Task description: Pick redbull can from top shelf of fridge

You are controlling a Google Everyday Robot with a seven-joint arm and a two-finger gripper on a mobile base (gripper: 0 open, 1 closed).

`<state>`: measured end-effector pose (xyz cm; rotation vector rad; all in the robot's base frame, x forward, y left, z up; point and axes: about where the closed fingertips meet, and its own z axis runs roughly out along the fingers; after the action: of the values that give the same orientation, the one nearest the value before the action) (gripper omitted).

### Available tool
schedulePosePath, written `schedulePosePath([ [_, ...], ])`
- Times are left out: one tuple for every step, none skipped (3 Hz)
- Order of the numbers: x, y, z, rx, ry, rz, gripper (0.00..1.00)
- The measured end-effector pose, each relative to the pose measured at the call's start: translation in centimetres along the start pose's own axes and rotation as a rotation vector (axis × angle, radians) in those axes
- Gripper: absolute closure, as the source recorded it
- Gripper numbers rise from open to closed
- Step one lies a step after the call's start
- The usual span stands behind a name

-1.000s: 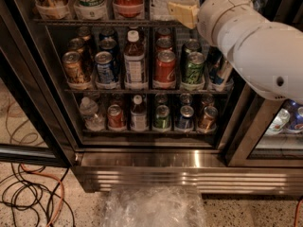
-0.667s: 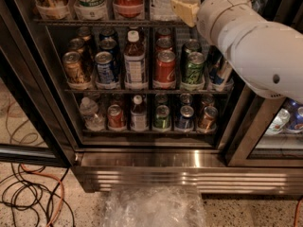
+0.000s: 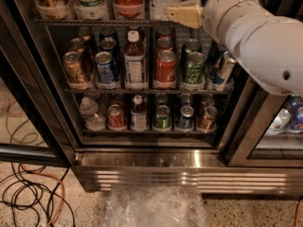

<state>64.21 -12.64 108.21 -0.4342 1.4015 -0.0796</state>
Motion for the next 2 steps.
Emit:
schedulePosePath([
  [0.2,-1.1,0.0,0.005,0.002,-0.036,0.0],
  [0.1,-1.1,1.1,-0.008,-0.013,-0.054,0.03],
])
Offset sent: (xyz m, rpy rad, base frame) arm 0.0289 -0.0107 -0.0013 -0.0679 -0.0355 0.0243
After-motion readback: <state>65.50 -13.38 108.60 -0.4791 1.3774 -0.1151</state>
